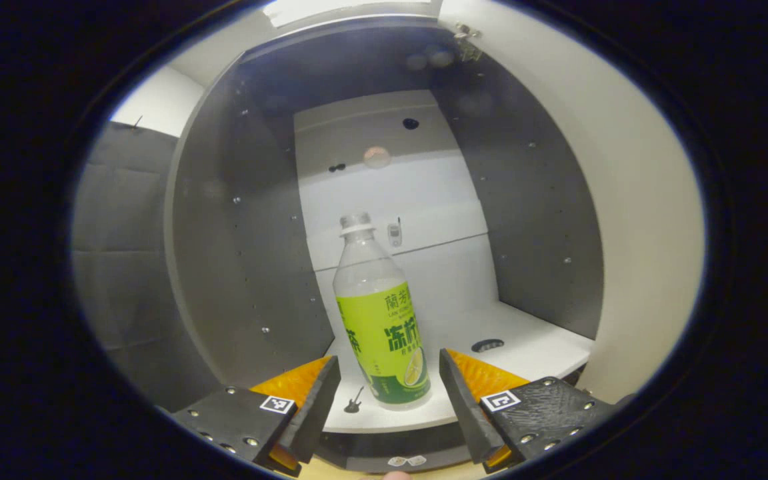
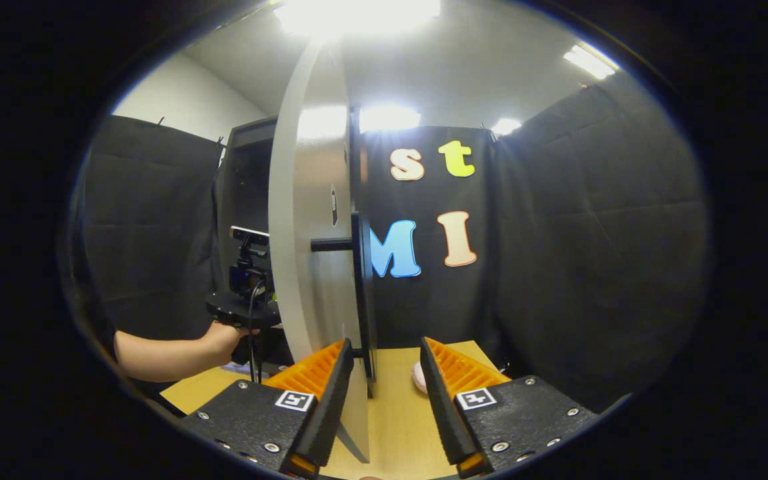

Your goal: Open the cabinet door with the right hand, grasp the bottle in the cabinet with the left hand and place it on the coaster, then close the cabinet door with the right hand.

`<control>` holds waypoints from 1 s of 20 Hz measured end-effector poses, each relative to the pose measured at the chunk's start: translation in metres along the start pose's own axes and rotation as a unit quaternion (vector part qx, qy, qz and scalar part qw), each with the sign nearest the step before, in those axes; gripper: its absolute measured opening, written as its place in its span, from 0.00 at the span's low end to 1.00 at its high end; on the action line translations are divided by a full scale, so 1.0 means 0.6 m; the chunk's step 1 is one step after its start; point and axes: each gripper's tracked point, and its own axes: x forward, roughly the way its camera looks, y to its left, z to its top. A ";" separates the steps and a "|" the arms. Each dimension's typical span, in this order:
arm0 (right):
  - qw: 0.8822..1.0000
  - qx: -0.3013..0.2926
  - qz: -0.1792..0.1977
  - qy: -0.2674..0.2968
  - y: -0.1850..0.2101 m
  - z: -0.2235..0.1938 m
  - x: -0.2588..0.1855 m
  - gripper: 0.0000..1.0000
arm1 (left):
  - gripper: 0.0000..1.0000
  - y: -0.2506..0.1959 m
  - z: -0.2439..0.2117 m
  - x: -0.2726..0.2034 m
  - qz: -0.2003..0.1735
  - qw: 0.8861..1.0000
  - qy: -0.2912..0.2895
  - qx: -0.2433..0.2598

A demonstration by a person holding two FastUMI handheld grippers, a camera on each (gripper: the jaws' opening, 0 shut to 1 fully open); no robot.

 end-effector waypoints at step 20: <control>0.997 -0.016 -0.037 -0.065 -0.064 0.025 -0.031 0.95 | 0.74 0.028 0.080 -0.024 0.024 0.999 -0.048 -0.007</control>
